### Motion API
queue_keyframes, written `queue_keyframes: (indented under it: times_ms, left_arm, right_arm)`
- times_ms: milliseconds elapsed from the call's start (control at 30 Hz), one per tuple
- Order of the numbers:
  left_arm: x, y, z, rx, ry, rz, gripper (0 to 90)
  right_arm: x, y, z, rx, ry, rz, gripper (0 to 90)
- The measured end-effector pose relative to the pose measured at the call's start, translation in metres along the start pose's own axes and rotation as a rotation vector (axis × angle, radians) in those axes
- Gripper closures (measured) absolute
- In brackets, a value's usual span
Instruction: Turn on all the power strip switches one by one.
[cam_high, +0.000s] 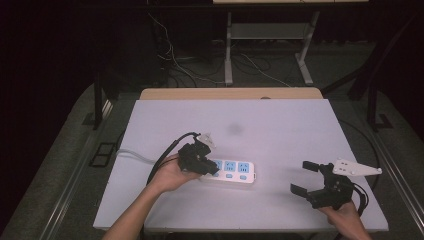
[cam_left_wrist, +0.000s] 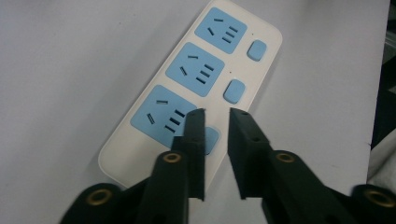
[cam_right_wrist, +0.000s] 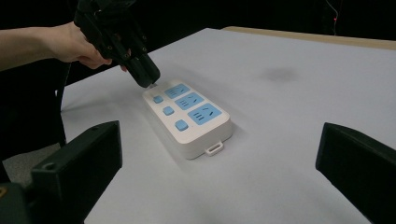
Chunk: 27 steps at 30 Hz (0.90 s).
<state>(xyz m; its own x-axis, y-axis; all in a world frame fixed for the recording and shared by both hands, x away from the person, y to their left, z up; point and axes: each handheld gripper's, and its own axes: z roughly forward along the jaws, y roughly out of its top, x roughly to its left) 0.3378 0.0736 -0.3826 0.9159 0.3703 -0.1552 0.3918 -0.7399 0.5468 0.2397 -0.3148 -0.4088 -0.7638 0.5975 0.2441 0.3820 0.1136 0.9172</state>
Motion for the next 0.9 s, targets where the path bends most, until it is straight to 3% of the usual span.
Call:
queue_keyframes:
  times_ms: [133, 700, 900]
  left_arm:
    - [0.002, 0.0, 0.003, 0.014, -0.005, 0.002, 89.0]
    - [0.004, 0.001, 0.018, 0.068, 0.003, 0.021, 89.3]
    - [0.006, 0.0, 0.02, 0.056, -0.008, 0.022, 89.5]
  right_arm:
    - [0.0, 0.0, 0.0, 0.001, 0.001, -0.001, 0.4]
    - [0.0, 0.0, 0.0, 0.004, -0.001, -0.002, 0.5]
    - [0.0, 0.0, 0.0, 0.005, -0.002, -0.003, 0.5]
